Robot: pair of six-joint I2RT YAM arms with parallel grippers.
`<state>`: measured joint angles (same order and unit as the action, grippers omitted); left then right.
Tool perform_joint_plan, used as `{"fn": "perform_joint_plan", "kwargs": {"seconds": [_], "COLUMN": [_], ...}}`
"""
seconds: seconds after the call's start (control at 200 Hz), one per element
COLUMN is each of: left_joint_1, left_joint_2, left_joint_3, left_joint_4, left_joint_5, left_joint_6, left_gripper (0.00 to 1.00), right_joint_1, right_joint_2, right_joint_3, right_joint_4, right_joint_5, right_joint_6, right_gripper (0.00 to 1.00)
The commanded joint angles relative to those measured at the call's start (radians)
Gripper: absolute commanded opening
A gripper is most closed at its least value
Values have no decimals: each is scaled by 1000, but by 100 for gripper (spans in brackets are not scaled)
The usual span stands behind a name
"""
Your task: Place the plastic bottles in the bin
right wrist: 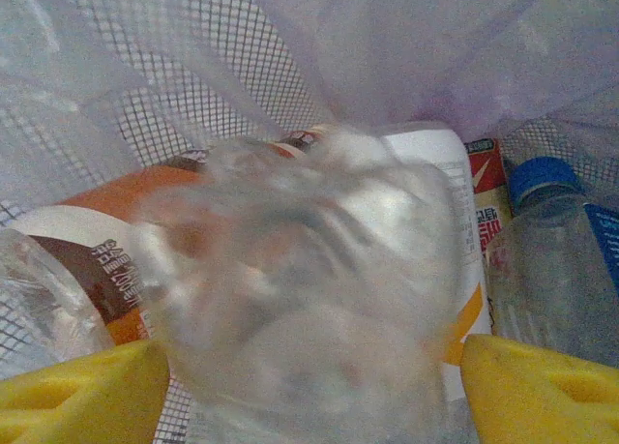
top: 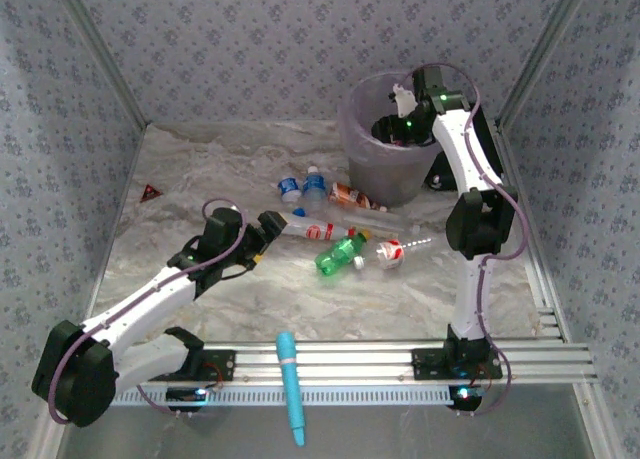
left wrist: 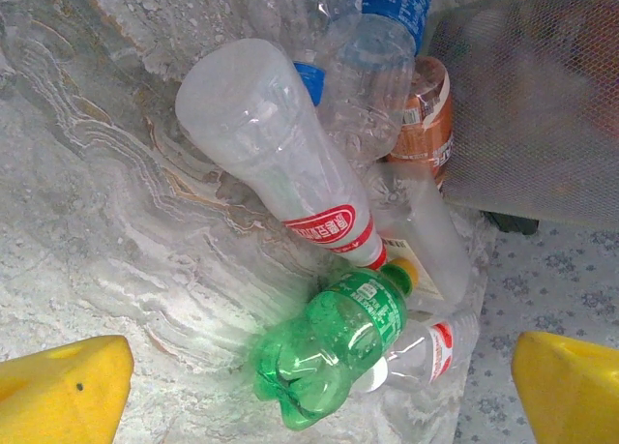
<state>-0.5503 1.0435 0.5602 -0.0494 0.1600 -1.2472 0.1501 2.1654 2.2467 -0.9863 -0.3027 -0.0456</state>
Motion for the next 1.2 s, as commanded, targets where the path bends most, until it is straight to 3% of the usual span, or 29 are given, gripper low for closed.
{"fn": "perform_joint_plan", "kwargs": {"seconds": [0.0, 0.205, 0.41, 0.45, 0.59, 0.88, 1.009, 1.194], "left_joint_1": [-4, -4, -3, -5, -11, -34, -39, -40], "left_joint_2": [7, 37, 96, 110, 163, 338, 429, 538], "left_joint_3": [-4, -6, -13, -15, -28, 16, 40, 120], "left_joint_4": [29, 62, 140, 157, 221, 336, 397, 409], "left_joint_5": [-9, -9, -6, -8, -49, -94, -109, -111], "left_joint_6": [-18, -40, -108, -128, -224, -321, -380, -375], "left_gripper": [100, 100, 100, 100, 100, 87, 80, 79], "right_joint_1": [3, -1, -20, -23, -19, 51, 85, 94], "right_joint_2": [-42, -97, -221, -256, -418, -750, -855, -952], "right_joint_3": [80, 190, 157, 122, -95, -549, -654, -752], "right_joint_4": [-53, -131, -142, -132, -34, 168, 195, 196], "right_joint_5": [-3, 22, 21, 21, 30, -19, -5, 8], "right_joint_6": [-3, 4, 24, 32, 60, 160, 178, 195], "right_gripper": [81, 85, 95, 100, 100, 100, 100, 100]}}
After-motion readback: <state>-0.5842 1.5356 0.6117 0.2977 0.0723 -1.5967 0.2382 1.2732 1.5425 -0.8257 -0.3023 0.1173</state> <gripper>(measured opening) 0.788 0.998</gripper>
